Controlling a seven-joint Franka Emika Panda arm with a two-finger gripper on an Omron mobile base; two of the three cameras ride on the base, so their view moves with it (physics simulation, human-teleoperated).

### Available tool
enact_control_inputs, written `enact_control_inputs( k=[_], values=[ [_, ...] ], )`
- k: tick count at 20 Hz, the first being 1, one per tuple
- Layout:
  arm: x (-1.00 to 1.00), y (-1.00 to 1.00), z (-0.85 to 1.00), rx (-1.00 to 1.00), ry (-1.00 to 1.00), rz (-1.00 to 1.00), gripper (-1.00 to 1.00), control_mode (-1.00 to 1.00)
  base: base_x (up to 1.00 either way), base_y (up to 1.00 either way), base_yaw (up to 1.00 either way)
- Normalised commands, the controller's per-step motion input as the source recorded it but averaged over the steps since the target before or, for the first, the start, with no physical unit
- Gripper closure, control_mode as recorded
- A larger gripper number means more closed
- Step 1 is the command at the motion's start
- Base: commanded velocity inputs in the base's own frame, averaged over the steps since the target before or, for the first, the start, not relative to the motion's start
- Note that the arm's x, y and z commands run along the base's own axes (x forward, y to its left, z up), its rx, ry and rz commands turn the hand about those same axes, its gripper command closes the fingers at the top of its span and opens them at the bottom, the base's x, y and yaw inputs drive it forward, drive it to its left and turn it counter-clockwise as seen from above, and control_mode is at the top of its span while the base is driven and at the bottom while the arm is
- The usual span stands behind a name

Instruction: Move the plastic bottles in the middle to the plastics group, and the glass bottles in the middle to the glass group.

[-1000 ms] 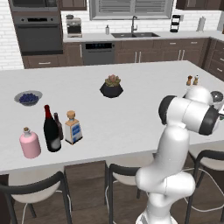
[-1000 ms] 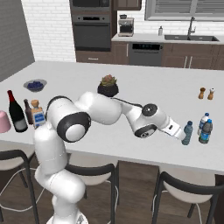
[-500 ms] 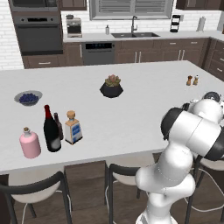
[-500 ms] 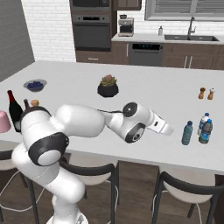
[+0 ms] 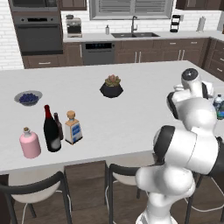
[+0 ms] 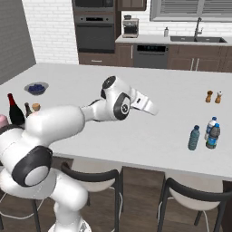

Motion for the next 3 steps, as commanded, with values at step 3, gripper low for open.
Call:
enact_control_inputs(
  k=[3],
  values=[
    [-0.61,1.0,0.0,0.09,0.14,0.18,-1.0,-1.0,0.0,0.0,0.0]
  ],
)
